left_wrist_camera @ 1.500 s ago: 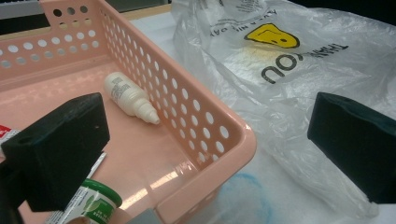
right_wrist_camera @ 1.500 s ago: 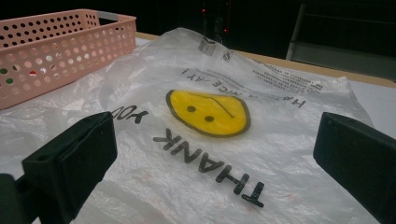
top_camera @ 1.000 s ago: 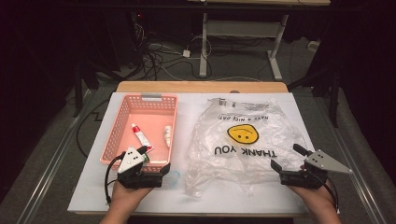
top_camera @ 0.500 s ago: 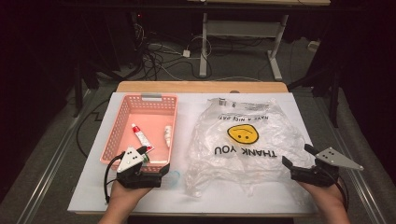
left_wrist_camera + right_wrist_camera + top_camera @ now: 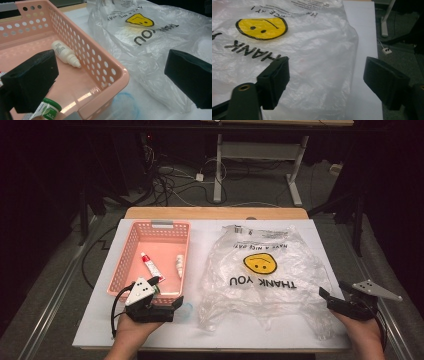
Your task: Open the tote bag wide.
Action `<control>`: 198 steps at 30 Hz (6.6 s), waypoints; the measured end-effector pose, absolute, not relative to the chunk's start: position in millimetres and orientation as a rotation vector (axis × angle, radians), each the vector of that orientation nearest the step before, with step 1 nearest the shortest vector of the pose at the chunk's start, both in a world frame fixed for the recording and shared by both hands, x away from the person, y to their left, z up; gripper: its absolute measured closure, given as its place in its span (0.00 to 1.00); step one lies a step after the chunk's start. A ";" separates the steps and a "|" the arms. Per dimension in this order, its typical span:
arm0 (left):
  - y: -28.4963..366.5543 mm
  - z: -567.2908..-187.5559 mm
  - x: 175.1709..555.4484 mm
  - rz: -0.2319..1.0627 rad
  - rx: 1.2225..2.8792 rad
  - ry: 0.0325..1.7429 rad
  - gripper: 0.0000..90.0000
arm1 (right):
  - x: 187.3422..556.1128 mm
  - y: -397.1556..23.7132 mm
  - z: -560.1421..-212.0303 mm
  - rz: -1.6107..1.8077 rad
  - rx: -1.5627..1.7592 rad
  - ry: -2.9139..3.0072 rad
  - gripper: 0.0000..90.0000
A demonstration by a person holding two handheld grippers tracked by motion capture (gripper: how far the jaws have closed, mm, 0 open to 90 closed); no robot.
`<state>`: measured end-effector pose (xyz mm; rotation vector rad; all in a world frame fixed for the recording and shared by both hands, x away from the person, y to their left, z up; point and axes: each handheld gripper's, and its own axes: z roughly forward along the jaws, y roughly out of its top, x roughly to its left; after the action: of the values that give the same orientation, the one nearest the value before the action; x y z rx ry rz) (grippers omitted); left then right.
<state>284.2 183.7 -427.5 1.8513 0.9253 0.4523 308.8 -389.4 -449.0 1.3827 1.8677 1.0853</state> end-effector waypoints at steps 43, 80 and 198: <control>164.0 -413.6 305.0 0.384 1.870 0.808 0.00 | 251.0 -334.0 -462.3 1.045 1.239 2.267 0.99; 190.0 -423.2 285.4 0.441 1.849 0.894 0.00 | 451.5 -376.6 -444.1 1.041 1.454 1.988 0.60; 168.1 -427.1 285.2 0.347 1.865 0.801 0.00 | 354.1 -184.3 -452.5 1.253 0.988 2.281 1.00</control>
<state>285.2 168.1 -427.1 1.8653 0.8014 0.3471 354.1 -184.3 -452.5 0.9881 2.2812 1.2528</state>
